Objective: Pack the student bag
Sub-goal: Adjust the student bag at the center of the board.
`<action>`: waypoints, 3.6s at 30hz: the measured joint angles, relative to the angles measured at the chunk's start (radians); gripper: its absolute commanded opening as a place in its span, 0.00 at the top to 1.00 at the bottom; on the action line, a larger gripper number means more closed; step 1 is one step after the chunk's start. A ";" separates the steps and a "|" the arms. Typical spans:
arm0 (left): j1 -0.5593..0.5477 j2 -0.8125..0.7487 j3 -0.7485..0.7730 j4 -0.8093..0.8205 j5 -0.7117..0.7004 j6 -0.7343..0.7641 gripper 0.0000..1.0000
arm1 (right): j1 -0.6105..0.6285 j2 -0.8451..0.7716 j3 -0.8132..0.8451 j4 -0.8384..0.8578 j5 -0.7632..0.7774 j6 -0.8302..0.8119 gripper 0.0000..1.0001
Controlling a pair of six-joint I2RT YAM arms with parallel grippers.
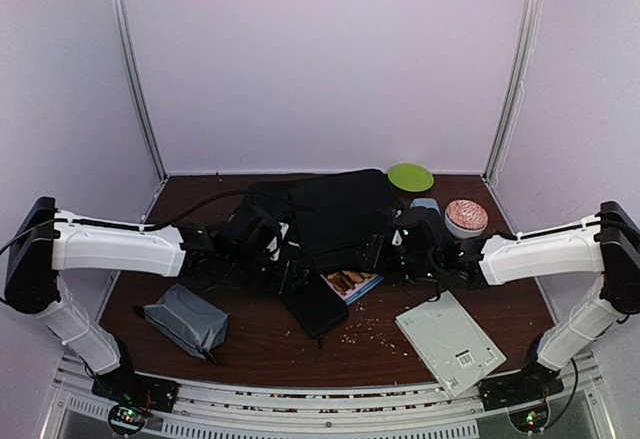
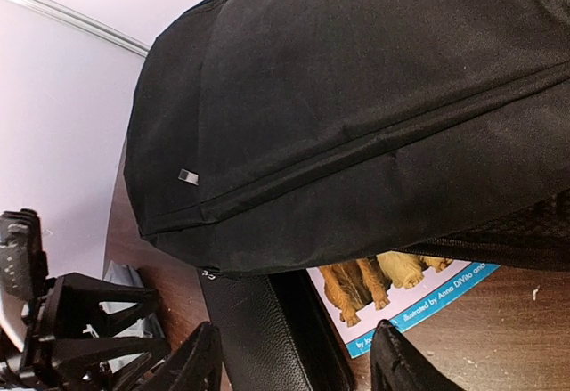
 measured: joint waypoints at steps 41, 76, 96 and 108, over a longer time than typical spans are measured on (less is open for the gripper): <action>0.011 0.233 -0.006 0.312 -0.085 0.007 0.81 | 0.000 -0.120 -0.047 -0.004 0.045 -0.090 0.48; 0.016 0.241 -0.038 0.372 -0.040 0.006 0.76 | 0.000 -0.120 -0.054 -0.003 0.045 -0.081 0.43; 0.022 0.238 -0.056 0.389 -0.038 -0.001 1.00 | 0.000 -0.119 -0.060 0.005 0.044 -0.065 0.42; 0.022 0.194 -0.092 0.385 -0.008 0.019 1.00 | 0.000 0.084 -0.058 0.125 -0.044 0.147 0.29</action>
